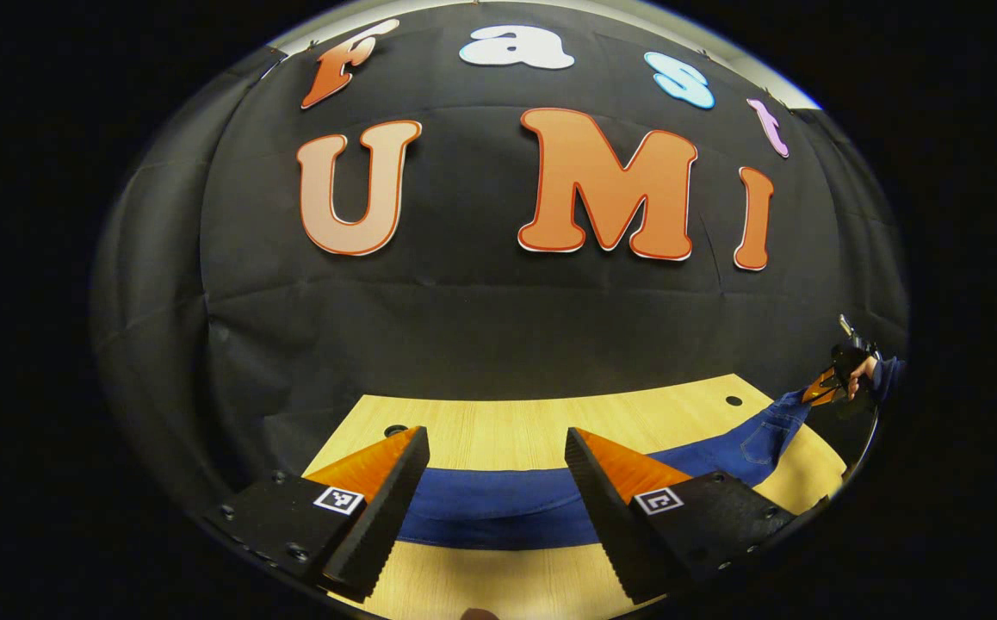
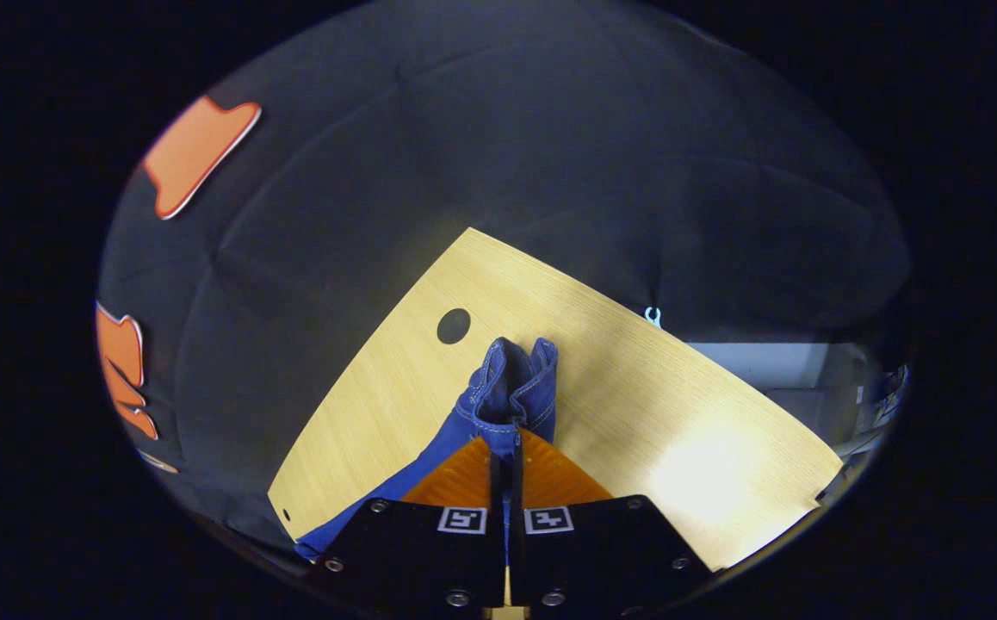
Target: Grasp the waist and the cuffs of the jeans and fold them to make the two legs overlap; first hold the waist and fold one-third of the jeans toward the cuffs, then hold the cuffs and fold the remaining one-third in the same direction to finish folding.
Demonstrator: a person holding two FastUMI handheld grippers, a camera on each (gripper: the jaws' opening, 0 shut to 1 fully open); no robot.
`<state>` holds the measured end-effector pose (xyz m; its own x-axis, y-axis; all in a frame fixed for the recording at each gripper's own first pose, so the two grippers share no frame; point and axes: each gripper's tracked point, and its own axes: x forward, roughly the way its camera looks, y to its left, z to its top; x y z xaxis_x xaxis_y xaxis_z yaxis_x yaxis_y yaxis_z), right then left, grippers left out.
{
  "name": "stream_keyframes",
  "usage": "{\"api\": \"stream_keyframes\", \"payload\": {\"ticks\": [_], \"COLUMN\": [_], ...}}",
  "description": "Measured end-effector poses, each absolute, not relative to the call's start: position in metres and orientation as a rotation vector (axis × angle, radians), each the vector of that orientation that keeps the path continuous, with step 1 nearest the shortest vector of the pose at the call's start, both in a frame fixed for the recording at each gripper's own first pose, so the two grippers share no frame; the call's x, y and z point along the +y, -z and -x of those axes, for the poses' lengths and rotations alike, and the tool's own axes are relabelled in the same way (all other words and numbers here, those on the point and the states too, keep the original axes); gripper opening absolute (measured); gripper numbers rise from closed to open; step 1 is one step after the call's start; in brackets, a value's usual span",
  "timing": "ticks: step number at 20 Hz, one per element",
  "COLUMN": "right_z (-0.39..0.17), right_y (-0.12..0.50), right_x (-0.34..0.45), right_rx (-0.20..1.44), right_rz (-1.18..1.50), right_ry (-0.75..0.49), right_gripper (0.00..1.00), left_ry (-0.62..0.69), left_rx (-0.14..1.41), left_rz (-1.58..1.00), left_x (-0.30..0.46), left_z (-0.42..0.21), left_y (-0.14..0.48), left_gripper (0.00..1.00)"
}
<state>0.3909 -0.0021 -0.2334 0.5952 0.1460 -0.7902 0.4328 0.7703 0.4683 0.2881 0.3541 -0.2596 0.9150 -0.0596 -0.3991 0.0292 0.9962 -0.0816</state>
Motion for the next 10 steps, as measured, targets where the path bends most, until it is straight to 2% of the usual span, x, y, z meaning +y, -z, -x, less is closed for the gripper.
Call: {"api": "stream_keyframes", "payload": {"ticks": [2,10], "right_z": [-0.391,-0.399], "right_y": [0.225,0.193], "right_x": [0.001,0.04], "right_rx": [0.911,0.803], "right_rz": [-0.648,-0.381], "right_ry": [0.16,-0.085], "right_gripper": [0.02,0.01], "left_ry": [0.049,0.043], "left_rx": [0.409,0.4], "left_rz": [0.081,0.113], "left_x": [0.352,0.355], "left_z": [-0.289,-0.288], "left_y": [0.261,0.26], "left_gripper": [0.98,0.98]}}
